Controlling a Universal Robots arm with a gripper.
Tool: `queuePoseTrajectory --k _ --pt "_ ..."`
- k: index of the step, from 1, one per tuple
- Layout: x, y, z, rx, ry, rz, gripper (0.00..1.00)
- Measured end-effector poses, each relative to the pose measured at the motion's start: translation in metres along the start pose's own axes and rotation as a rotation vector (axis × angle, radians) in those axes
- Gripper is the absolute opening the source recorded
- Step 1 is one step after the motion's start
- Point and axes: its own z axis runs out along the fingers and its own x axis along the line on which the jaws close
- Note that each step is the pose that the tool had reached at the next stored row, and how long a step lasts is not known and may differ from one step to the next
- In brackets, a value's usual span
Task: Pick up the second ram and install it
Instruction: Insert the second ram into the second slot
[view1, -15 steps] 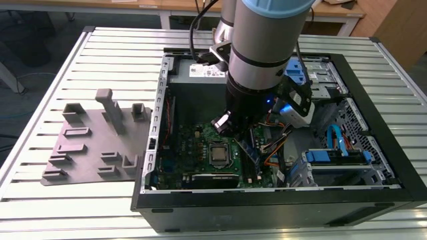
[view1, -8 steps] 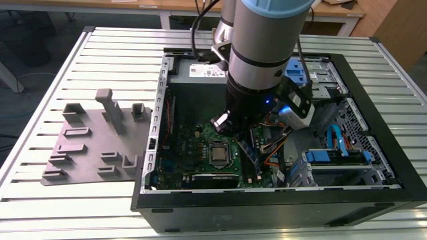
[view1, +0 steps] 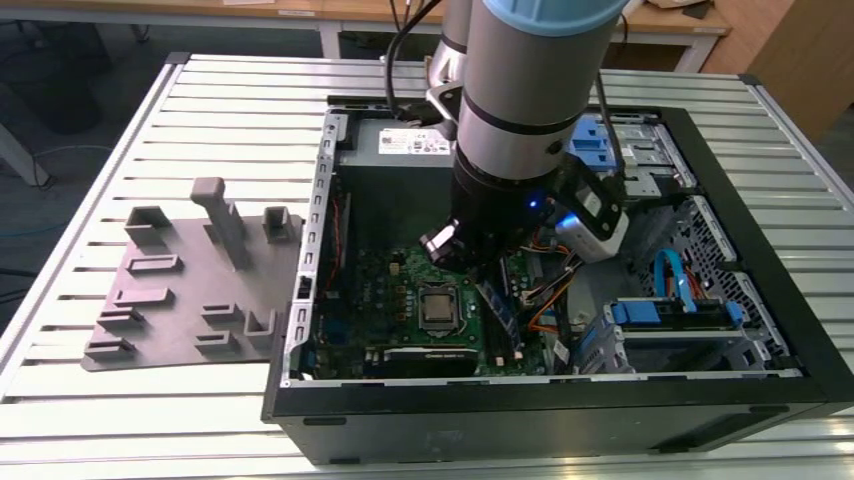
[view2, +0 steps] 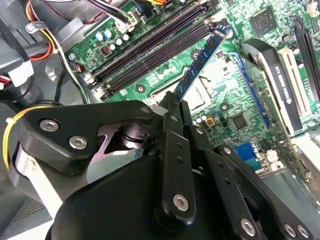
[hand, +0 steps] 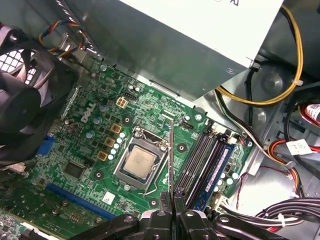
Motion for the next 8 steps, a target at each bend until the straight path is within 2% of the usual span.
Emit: queuePoseTrajectory --k 8 --pt "0.0000 0.0000 0.0000 0.0017 -0.0014 0.041 0.11"
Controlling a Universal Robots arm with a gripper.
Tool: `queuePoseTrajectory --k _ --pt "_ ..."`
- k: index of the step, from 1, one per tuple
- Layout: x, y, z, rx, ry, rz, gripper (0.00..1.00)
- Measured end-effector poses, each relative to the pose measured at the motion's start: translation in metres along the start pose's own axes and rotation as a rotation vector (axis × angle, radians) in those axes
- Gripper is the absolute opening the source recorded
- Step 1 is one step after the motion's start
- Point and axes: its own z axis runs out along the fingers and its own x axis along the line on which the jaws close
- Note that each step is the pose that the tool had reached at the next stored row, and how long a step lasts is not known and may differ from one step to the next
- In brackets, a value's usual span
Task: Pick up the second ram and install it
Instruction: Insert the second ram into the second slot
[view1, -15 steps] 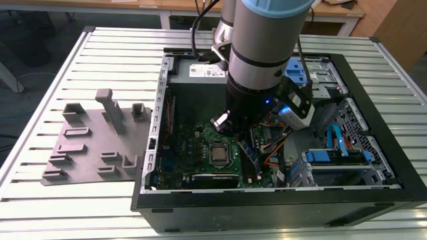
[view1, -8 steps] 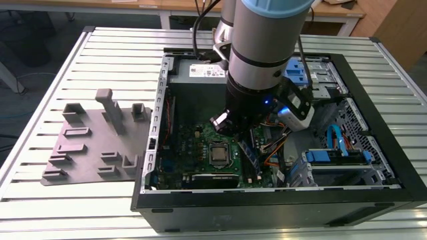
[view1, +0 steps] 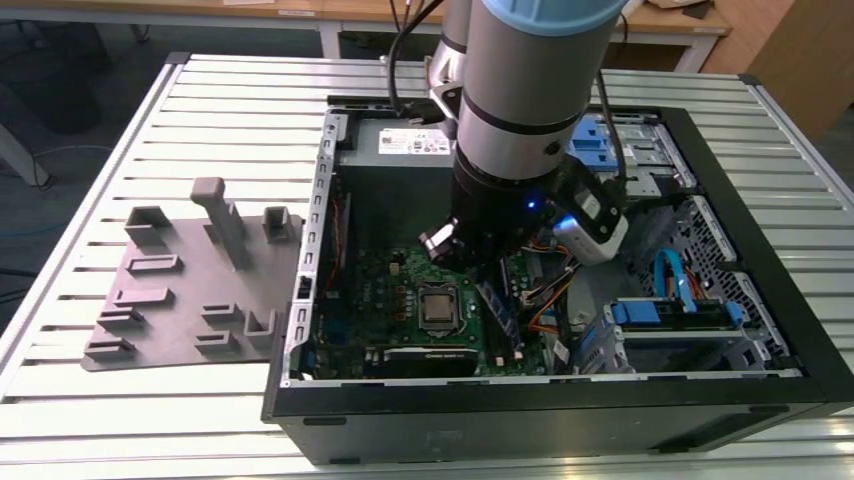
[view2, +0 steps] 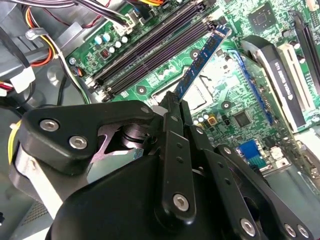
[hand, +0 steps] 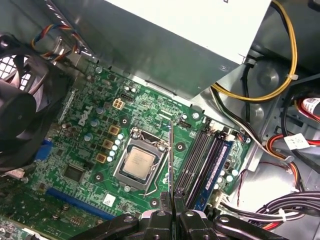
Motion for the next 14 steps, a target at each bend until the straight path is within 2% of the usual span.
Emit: queuePoseTrajectory --k 14 --pt "0.0000 0.0000 0.0001 0.0029 -0.0025 0.069 0.11"
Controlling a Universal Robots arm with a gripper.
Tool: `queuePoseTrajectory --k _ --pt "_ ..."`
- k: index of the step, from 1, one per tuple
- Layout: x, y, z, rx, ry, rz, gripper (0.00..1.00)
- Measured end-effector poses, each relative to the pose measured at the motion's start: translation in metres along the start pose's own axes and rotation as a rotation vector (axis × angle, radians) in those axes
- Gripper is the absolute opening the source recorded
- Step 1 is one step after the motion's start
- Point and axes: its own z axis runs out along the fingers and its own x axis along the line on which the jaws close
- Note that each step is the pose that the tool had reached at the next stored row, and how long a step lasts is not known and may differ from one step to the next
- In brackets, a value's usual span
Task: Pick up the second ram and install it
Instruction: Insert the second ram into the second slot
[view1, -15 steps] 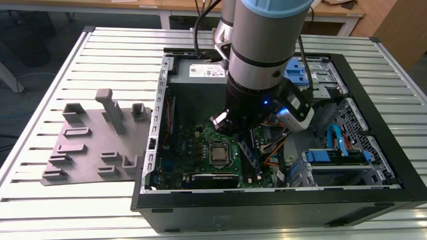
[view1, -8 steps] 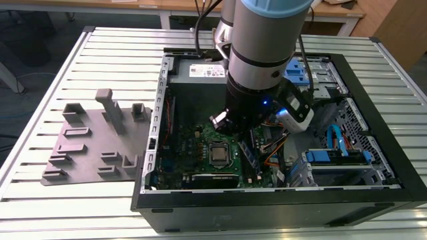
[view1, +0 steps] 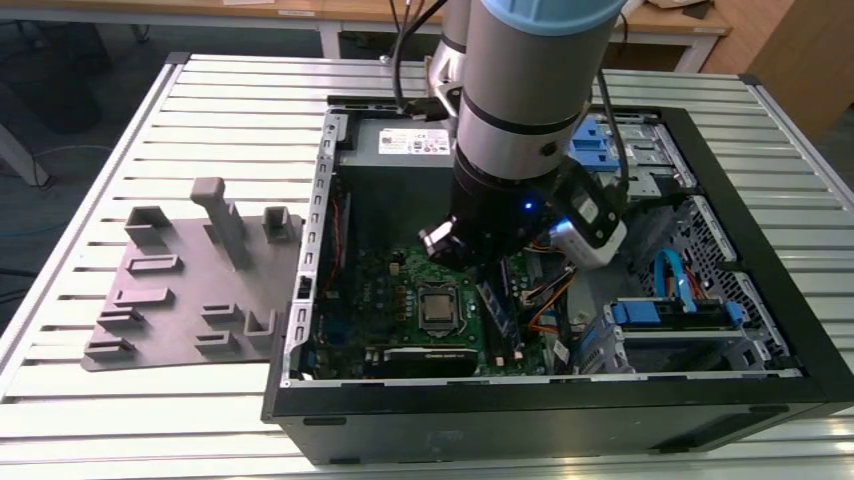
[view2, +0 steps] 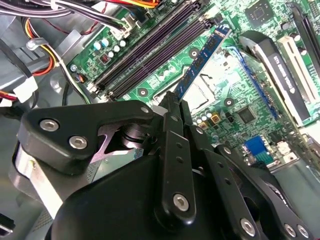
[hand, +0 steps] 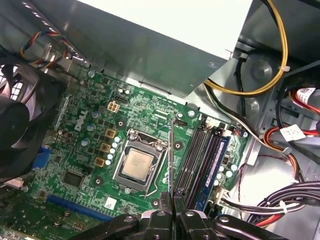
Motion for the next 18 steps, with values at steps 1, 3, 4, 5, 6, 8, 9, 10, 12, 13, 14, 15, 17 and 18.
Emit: queuePoseTrajectory --k 1,3,4,5,6,8,9,10,12,13,14,15,17,18 --pt "0.0000 0.0000 0.0000 0.0004 -0.0003 0.009 0.11" --pt "0.0000 0.0000 0.0001 0.0012 -0.0010 0.028 0.11" --pt "0.0000 0.0000 0.0001 0.0017 -0.0014 0.039 0.11" --pt "0.0000 0.0000 0.0001 0.0022 -0.0019 0.052 0.11" --pt "0.0000 0.0000 0.0002 0.0027 -0.0023 0.064 0.11" --pt "0.0000 0.0000 0.0002 0.0037 -0.0033 0.089 0.11" --pt "0.0000 0.0000 0.0003 0.0042 -0.0037 0.101 0.11" --pt "0.0000 0.0000 0.0003 0.0047 -0.0040 0.112 0.11" --pt "0.0000 0.0000 0.0003 0.0056 -0.0047 0.131 0.11" --pt "0.0000 0.0000 0.0003 0.0059 -0.0050 0.140 0.11" --pt "0.0000 0.0000 0.0003 0.0062 -0.0053 0.148 0.11" --pt "0.0000 0.0000 0.0003 0.0065 -0.0056 0.156 0.11" --pt "0.0000 0.0000 0.0004 0.0072 -0.0062 0.172 0.11" --pt "0.0000 0.0000 0.0004 0.0076 -0.0065 0.180 0.11"
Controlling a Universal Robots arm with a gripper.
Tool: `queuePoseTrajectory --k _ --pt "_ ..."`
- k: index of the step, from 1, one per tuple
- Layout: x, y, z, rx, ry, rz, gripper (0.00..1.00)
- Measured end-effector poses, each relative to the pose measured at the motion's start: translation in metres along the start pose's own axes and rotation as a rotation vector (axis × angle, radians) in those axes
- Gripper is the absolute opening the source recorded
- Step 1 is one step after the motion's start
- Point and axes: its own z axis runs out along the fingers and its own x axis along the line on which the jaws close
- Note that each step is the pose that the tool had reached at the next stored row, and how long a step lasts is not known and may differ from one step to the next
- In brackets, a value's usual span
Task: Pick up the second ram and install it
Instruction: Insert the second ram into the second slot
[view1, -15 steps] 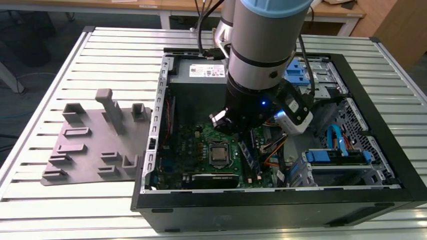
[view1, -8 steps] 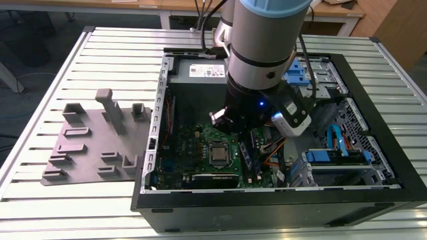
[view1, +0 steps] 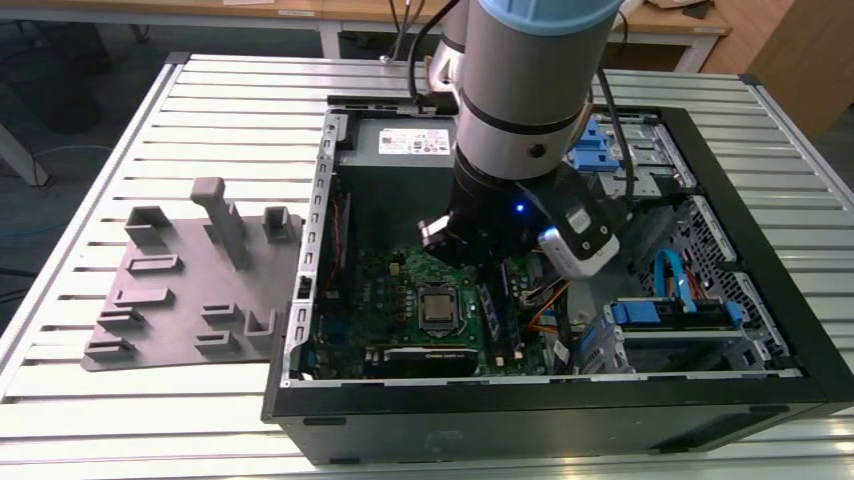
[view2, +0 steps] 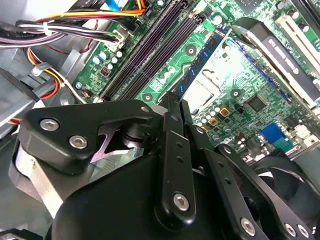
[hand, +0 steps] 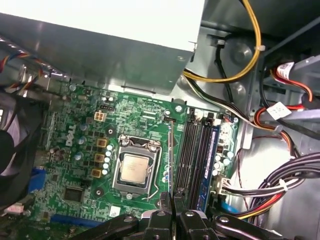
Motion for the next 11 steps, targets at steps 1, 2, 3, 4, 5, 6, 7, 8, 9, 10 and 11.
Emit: queuePoseTrajectory --k 1,2,3,4,5,6,7,8,9,10,11 --pt "0.0000 0.0000 0.0000 0.0004 -0.0003 0.008 0.11" --pt "0.0000 0.0000 0.0000 0.0007 -0.0005 0.015 0.11" --pt "0.0000 0.0000 0.0000 0.0010 -0.0008 0.022 0.11" --pt "0.0000 0.0000 0.0000 0.0012 -0.0010 0.029 0.11" --pt "0.0000 0.0000 0.0000 0.0015 -0.0012 0.036 0.11" --pt "0.0000 0.0000 0.0000 0.0018 -0.0015 0.042 0.11" --pt "0.0000 0.0000 0.0001 0.0021 -0.0017 0.050 0.11" --pt "0.0000 0.0000 0.0001 0.0024 -0.0020 0.056 0.11" --pt "0.0000 0.0000 0.0001 0.0027 -0.0023 0.063 0.11" --pt "0.0000 0.0000 0.0001 0.0029 -0.0025 0.070 0.11" --pt "0.0000 0.0000 0.0001 0.0033 -0.0028 0.078 0.11"
